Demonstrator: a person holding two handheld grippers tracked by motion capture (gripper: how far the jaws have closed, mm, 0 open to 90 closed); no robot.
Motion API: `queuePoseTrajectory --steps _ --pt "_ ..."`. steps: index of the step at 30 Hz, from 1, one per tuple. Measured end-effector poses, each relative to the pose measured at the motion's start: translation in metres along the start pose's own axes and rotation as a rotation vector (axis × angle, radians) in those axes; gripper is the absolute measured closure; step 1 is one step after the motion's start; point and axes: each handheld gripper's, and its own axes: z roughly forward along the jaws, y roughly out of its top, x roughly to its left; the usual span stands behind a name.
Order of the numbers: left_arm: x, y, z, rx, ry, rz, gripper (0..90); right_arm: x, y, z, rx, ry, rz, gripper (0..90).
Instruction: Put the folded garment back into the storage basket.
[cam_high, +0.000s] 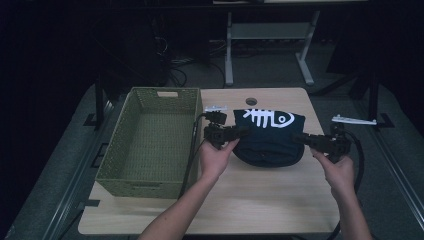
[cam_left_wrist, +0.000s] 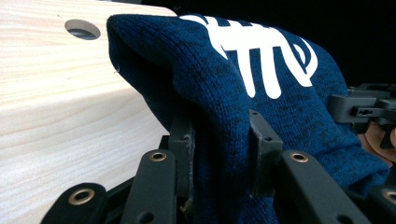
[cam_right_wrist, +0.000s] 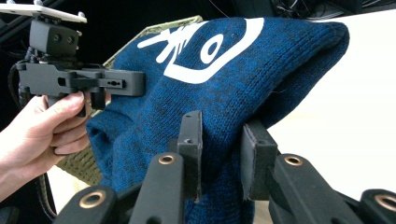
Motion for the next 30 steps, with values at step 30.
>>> queuePoseTrajectory --steps 30 --pt "0.015 0.025 -0.047 -0.032 -0.018 -0.005 66.9 0.034 0.034 0.02 0.006 0.058 -0.044 72.4"
